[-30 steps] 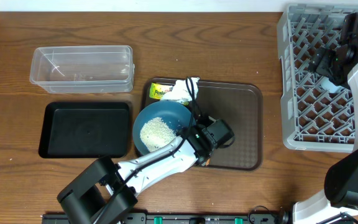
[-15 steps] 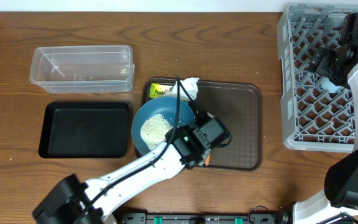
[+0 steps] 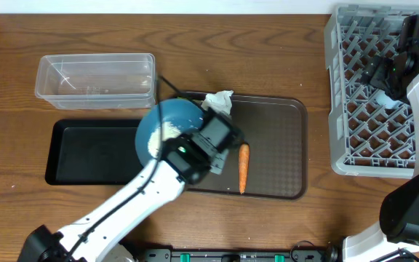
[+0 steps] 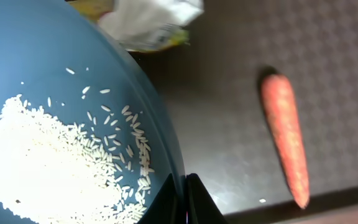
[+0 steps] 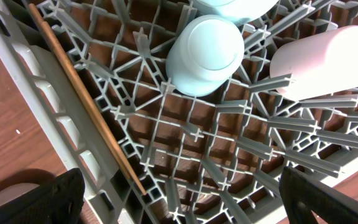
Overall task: Sort waste into correct bins and load items into the dishwasher rack
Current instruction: 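Lift the blue bowl and carry it left over the black tray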
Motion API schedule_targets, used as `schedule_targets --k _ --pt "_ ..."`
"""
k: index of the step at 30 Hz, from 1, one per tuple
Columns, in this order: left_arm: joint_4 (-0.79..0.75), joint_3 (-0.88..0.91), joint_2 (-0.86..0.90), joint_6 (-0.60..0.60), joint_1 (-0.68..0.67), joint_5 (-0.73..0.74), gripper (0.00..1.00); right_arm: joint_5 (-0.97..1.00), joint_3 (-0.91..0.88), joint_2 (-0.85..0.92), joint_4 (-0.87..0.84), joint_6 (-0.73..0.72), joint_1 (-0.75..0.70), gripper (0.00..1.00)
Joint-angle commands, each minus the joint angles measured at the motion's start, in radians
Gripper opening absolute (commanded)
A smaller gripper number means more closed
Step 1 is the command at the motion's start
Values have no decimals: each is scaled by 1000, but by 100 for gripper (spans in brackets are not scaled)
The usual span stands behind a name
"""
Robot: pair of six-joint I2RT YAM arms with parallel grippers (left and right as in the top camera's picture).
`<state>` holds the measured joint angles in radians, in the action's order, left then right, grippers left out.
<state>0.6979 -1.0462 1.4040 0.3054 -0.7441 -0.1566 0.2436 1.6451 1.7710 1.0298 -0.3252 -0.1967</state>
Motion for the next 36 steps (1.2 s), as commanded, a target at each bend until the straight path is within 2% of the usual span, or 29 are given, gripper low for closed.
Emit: schedule_targets --k 1,14,28,36 --pt "0 -34 -35 -25 88 72 6 14 -2 -2 0 12 -2 99" --pt "-46 -34 -60 -63 387 371 6 14 -2 -2 0 12 -2 99" --pt "-53 -34 -185 -88 627 604 6 14 -2 -2 0 12 -2 99" --pt "-56 -7 -190 -88 756 760 6 14 -2 -2 0 12 -2 99"
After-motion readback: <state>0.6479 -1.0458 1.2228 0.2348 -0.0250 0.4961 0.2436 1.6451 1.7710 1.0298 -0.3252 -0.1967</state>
